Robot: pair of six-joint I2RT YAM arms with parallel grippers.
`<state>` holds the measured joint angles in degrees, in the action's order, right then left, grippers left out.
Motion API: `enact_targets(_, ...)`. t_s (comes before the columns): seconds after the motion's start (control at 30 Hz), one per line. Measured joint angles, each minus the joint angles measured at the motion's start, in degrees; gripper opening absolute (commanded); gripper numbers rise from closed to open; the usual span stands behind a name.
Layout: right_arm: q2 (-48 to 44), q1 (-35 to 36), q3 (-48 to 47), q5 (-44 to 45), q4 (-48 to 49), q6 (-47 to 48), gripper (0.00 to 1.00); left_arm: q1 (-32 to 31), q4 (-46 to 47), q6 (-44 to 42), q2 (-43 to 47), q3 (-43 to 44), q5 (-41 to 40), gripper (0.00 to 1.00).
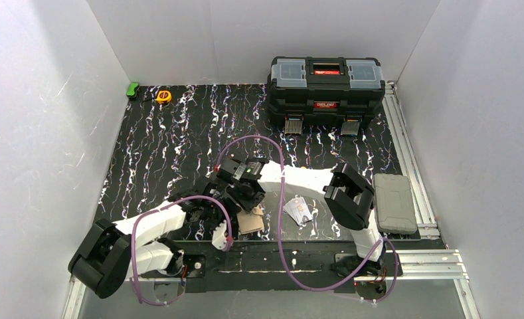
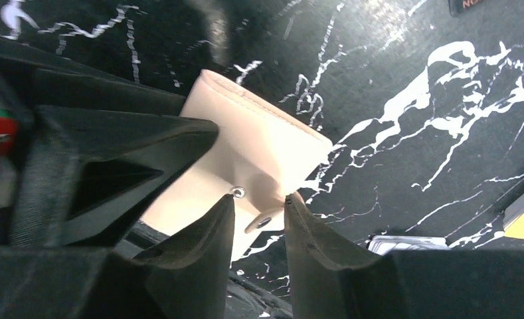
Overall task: Put the credit cards into the card holder
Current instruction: Close the card holder at the center of the board.
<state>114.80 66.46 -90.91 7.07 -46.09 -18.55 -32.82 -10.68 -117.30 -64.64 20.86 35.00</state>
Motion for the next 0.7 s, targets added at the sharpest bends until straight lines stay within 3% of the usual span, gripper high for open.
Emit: enact_targets(0.7, -0.04, -0.44, 1.53, 2.93, -2.75, -2.38, 0.37, -1.46, 0.17, 0.98, 0.48, 0.17, -3.96, 0.23)
